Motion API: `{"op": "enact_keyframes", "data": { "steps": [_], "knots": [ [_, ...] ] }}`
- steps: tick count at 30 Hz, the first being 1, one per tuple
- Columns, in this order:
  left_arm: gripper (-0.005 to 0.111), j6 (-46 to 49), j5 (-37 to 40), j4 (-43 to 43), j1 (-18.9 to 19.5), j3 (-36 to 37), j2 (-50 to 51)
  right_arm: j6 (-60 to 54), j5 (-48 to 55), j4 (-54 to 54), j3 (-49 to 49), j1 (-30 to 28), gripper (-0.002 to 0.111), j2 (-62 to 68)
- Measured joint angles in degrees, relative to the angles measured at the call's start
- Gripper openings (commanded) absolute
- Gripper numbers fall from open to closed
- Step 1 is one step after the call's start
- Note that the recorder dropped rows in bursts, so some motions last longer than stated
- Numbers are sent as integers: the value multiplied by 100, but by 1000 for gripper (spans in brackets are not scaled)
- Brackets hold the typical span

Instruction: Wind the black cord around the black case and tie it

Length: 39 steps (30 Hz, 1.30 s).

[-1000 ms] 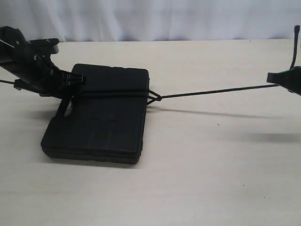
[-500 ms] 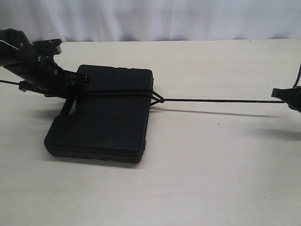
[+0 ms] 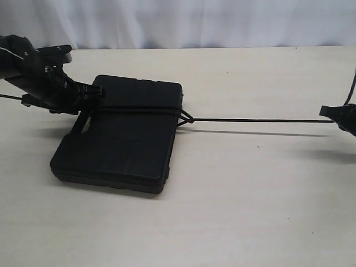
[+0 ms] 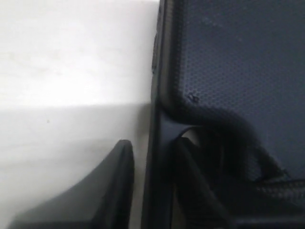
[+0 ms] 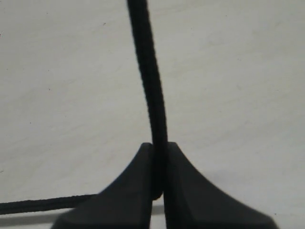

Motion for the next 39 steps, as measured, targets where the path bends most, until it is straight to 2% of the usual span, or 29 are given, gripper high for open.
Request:
{"op": "enact_keyframes", "data": {
  "steps": [14, 18, 20, 21, 24, 29, 31, 32, 34, 36, 37, 39],
  "knots": [
    [43, 0, -59, 370, 157, -668, -223, 93, 54, 174, -145, -122, 4, -50],
    [43, 0, -4, 564, 157, -690, -371, 630, -58, 52, -388, -122, 4, -64],
    [43, 0, 68, 806, 157, -690, -420, 920, -144, -114, -574, -122, 4, -64],
    [43, 0, 129, 1206, 157, -690, -433, 1161, -115, -291, -773, -110, 4, -64],
    [43, 0, 279, 1851, 157, -690, -433, 1375, 362, -417, -1278, 58, 4, -64],
    [43, 0, 326, 1991, 157, -690, -433, 1385, 1652, -425, -2526, 592, 5, 60],
    [43, 0, 272, 2012, 157, -690, -433, 1414, 1848, -425, -2832, 720, 5, 154],
    [43, 0, 231, 2012, 157, -690, -433, 1495, 1914, -414, -2904, 755, 9, 179],
    [43, 0, 217, 2012, 157, -690, -433, 1661, 2275, -389, -2940, 794, 27, 218],
    [43, 0, 264, 2012, 157, -690, -433, 1632, 2946, -389, -2940, 794, 53, 218],
    [38, 0, 370, 2012, 157, -690, -433, 1529, 3280, -371, -2940, 794, 61, 174],
    [27, 0, 599, 2012, 157, -690, -433, 1154, 4026, -121, -2940, 803, 62, -32]
  ]
}}
